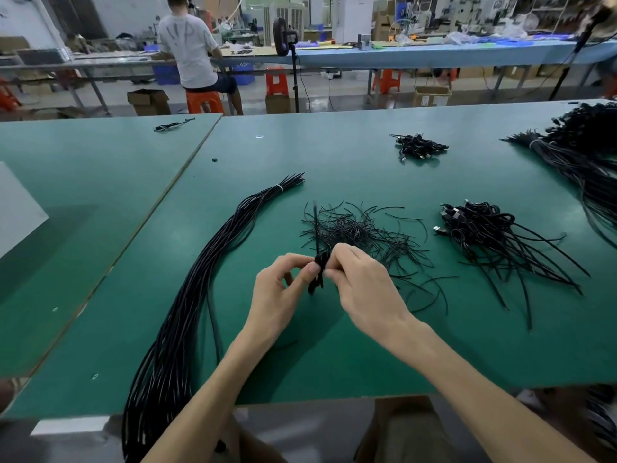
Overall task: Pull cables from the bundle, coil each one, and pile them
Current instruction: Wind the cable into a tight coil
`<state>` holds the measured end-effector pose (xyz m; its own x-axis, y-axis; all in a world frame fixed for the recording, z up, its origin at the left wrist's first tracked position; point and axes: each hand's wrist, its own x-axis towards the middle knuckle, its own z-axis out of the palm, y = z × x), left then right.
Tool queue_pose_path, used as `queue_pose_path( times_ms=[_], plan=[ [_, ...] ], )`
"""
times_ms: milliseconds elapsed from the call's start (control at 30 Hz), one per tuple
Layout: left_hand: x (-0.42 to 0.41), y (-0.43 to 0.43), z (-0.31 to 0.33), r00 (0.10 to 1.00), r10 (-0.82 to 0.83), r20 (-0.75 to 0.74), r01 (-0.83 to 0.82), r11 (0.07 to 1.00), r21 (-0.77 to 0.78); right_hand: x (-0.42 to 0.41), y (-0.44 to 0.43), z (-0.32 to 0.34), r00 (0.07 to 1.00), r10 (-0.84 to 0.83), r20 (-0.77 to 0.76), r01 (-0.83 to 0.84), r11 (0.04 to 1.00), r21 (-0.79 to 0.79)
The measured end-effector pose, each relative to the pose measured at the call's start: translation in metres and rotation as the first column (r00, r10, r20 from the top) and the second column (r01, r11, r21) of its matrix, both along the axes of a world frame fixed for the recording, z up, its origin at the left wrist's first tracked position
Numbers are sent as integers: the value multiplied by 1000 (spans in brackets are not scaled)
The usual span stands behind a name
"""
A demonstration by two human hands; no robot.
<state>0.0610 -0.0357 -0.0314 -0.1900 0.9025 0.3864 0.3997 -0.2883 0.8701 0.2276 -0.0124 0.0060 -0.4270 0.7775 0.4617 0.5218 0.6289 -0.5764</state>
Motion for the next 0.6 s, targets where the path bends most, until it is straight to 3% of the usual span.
queue_pose_path(
  times_ms=[233, 333, 400, 467, 600],
  plan=[
    [-4, 19, 45, 989, -116, -93, 88, 962, -259, 2, 0, 1, 979, -90, 183, 17, 930, 366],
    [-10, 25, 59, 975, -222, 11, 207, 890, -406, 2, 2, 0, 970, -110, 214, 15, 915, 402],
    [-14, 26, 58, 970, -242, 37, 236, 881, -409, 3, 2, -2, 990, -76, 116, 42, 961, 273],
    [-16, 27, 50, 961, -258, 102, 277, 882, -382, 3, 5, -5, 995, -98, -12, 98, 995, 14],
    [-21, 22, 32, 923, -352, 154, 380, 893, -242, 3, 9, -10, 956, -184, -230, 83, 917, -391]
  ],
)
